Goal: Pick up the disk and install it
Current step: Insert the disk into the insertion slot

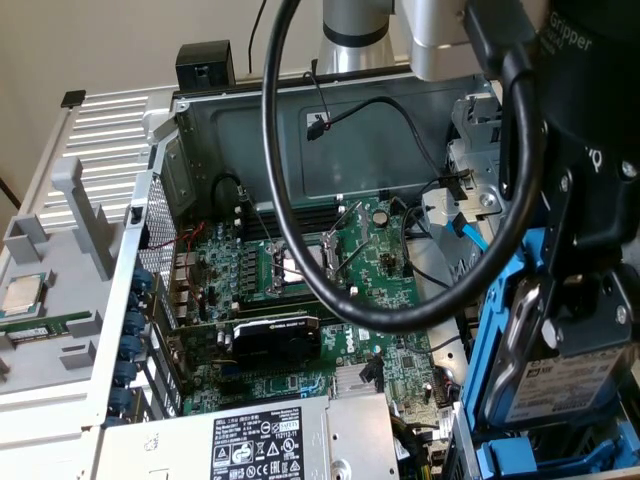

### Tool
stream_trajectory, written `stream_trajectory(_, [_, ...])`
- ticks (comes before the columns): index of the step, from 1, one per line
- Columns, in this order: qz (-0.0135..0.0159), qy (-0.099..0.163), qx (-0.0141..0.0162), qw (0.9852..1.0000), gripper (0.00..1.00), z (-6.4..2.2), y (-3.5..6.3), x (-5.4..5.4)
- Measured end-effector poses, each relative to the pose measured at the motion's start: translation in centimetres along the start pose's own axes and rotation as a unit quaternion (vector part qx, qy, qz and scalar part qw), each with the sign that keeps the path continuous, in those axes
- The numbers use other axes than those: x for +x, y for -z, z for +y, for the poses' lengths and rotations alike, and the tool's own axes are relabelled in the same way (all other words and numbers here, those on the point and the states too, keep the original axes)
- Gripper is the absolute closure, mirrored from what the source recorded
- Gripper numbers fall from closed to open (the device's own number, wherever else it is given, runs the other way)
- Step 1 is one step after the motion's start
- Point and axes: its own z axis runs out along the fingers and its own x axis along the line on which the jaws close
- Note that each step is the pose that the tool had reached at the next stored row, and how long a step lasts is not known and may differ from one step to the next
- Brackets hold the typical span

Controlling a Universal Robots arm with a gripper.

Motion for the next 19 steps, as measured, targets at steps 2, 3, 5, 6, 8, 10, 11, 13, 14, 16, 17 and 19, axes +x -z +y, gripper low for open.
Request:
stream_trajectory(2, [0.0000, 0.000, 0.0000, 1.0000, 0.63, 0.00, -0.05, 0.00])
stream_trajectory(3, [0.0000, 0.000, 0.0000, 1.0000, 0.63, 0.00, -0.08, 0.00])
stream_trajectory(5, [0.0000, 0.000, 0.0000, 1.0000, 0.63, 0.00, -0.14, 0.01])
stream_trajectory(6, [0.0000, 0.000, 0.0000, 1.0000, 0.63, 0.00, -0.17, 0.01])
stream_trajectory(8, [0.0000, -0.001, 0.0000, 1.0000, 0.63, 0.01, -0.23, 0.01])
stream_trajectory(10, [0.0000, -0.001, 0.0000, 1.0000, 0.63, 0.01, -0.30, 0.02])
stream_trajectory(11, [0.0000, -0.001, 0.0000, 1.0000, 0.63, 0.01, -0.32, 0.02])
stream_trajectory(13, [0.0000, -0.001, 0.0000, 1.0000, 0.63, 0.01, -0.37, 0.02])
stream_trajectory(14, [0.0000, -0.001, 0.0001, 1.0000, 0.63, 0.01, -0.40, 0.02])
stream_trajectory(16, [0.0000, -0.001, 0.0000, 1.0000, 0.63, 0.01, -0.48, 0.02])
stream_trajectory(17, [0.0000, -0.001, 0.0000, 1.0000, 0.63, 0.01, -0.52, 0.03])
stream_trajectory(19, [0.0001, -0.001, 0.0000, 1.0000, 0.63, 0.01, -0.58, 0.03])
